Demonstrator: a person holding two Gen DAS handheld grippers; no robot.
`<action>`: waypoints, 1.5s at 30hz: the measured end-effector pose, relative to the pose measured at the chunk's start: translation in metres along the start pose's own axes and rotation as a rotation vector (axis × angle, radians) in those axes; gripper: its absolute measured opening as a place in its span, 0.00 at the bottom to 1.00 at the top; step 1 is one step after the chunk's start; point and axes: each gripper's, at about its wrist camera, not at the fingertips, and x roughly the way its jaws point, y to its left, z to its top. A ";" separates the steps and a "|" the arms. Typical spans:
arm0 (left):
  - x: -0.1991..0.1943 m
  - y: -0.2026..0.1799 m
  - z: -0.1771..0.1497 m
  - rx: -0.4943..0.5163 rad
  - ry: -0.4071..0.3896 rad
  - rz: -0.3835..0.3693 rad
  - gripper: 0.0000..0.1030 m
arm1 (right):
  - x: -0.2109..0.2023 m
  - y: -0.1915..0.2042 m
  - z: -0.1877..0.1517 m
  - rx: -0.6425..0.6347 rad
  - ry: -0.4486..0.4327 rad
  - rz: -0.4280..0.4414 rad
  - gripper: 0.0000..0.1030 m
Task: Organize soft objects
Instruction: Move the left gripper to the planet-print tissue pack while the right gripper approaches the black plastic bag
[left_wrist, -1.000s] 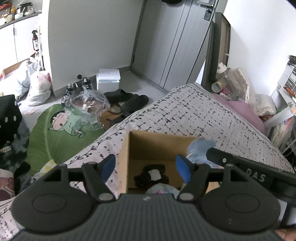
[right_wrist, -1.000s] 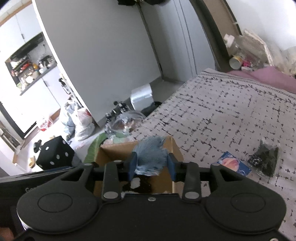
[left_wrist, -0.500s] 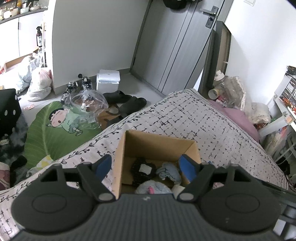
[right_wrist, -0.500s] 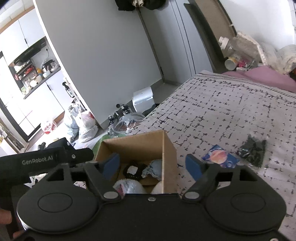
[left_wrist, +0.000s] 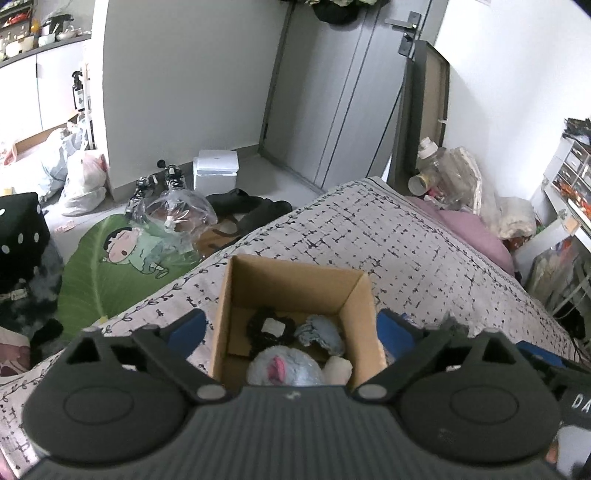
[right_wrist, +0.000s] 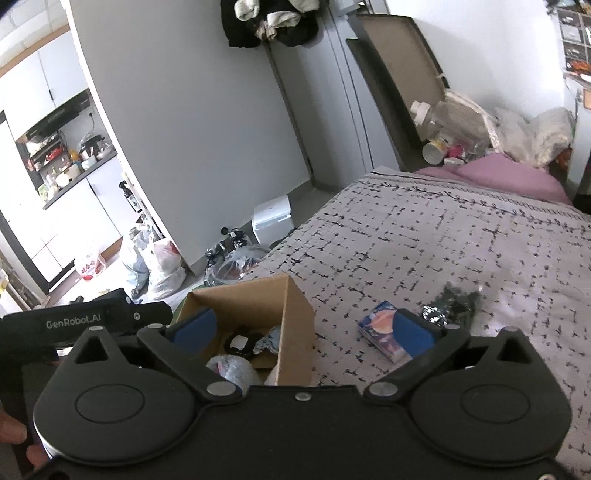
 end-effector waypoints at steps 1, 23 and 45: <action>-0.002 -0.002 -0.001 0.004 -0.002 0.003 0.98 | -0.003 -0.003 0.000 0.002 -0.003 -0.003 1.00; 0.001 -0.053 0.007 0.093 0.051 -0.036 1.00 | -0.040 -0.076 -0.004 0.091 -0.033 -0.082 1.00; 0.063 -0.111 0.006 0.120 0.210 -0.068 0.97 | -0.025 -0.134 -0.008 0.204 0.019 -0.136 1.00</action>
